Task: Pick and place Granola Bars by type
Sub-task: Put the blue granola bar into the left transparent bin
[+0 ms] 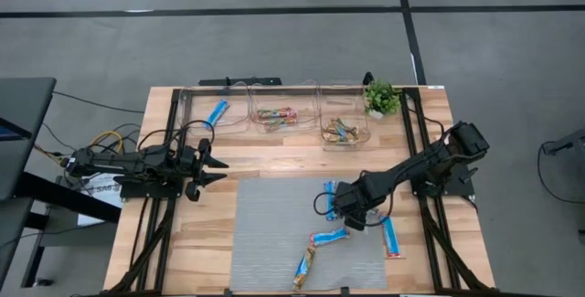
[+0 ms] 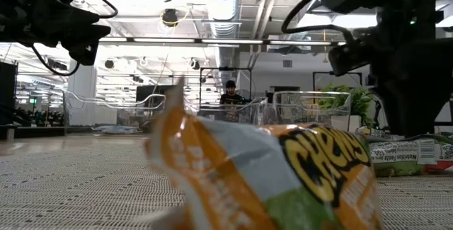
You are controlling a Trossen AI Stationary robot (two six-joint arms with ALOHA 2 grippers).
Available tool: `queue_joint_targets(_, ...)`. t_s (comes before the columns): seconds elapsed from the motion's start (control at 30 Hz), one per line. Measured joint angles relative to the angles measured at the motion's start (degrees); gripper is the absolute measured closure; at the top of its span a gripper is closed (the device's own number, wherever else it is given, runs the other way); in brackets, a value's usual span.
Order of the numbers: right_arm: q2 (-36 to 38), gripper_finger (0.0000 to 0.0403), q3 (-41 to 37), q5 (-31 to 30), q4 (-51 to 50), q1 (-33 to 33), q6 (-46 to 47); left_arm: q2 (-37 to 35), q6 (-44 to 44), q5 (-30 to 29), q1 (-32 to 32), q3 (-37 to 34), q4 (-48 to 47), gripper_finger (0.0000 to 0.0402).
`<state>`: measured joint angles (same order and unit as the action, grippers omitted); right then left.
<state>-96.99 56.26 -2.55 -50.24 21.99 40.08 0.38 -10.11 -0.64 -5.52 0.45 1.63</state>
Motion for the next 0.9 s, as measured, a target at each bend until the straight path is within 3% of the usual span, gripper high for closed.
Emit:
queue_joint_targets(0.37,-1.4,0.0173,-2.5,2.6,6.9,0.0,0.4,0.0,0.0,0.0,0.0,0.0,0.0,0.0269)
queue_joint_targets(0.73,-1.4,0.0316,-2.5,2.6,7.3,-0.2,0.5,0.0,0.0,0.0,0.0,0.0,0.0,0.0269)
queue_joint_targets(0.9,-0.6,0.0352,-2.5,2.6,7.6,-0.7,0.5,0.0,0.0,0.0,0.0,0.0,0.0,0.0269)
